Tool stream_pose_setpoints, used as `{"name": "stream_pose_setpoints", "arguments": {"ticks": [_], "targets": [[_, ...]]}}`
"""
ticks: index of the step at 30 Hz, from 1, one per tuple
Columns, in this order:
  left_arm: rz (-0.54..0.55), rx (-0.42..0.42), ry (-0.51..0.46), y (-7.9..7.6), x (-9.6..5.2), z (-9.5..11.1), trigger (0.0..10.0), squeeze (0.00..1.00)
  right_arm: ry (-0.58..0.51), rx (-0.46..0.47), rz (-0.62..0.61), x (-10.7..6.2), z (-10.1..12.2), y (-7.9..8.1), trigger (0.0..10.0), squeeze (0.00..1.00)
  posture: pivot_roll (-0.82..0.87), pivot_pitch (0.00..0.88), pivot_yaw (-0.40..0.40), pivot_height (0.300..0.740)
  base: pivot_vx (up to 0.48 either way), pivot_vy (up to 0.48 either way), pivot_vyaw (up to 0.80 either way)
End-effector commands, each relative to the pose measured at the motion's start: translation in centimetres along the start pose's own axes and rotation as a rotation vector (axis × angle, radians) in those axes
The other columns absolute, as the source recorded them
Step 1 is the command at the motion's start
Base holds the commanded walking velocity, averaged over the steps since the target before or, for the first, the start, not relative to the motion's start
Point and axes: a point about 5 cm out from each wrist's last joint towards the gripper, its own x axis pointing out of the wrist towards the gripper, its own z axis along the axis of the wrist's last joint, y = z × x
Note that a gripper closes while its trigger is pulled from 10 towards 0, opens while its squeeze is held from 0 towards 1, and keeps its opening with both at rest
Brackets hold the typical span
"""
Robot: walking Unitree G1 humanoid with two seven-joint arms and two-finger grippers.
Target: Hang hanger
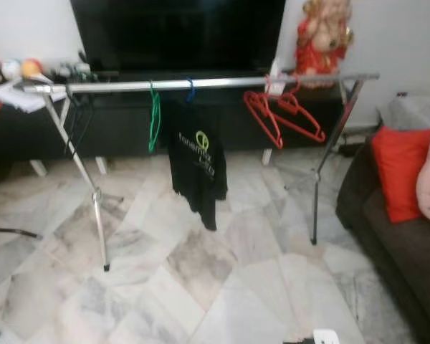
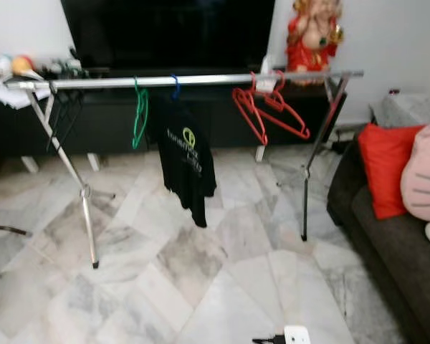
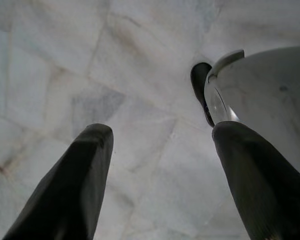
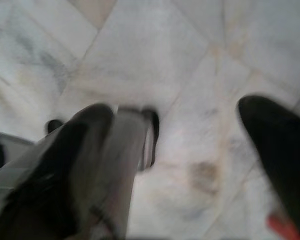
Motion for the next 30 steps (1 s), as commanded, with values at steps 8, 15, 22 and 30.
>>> {"name": "stream_pose_setpoints", "arguments": {"ticks": [8,15,22,30], "targets": [[0.0,0.013,-0.002,-1.3,0.2,0.7,10.0,0.0,0.029,0.0,-0.02,-0.2,-0.4,-0.9,10.0,0.0,-0.12,0.0,0.001,0.74,0.0,0.0,0.0],[-0.005,0.018,-0.033,-3.1,0.5,3.3,10.0,0.0,0.055,-0.018,-0.032,-0.4,-0.9,-1.5,10.0,0.0,-0.12,0.0,0.005,0.74,0.0,0.0,0.0],[-0.009,0.045,-0.042,-3.9,0.6,4.3,10.0,0.0,0.058,-0.002,-0.033,-0.3,-0.9,-0.8,10.0,0.0,-0.13,0.0,0.031,0.74,0.0,0.0,0.0],[0.004,0.049,-0.032,-2.1,0.5,3.5,10.0,0.0,0.061,0.039,-0.043,-0.4,-1.9,-0.1,10.0,0.0,-0.14,0.0,0.045,0.74,0.0,0.0,-0.16]]}}
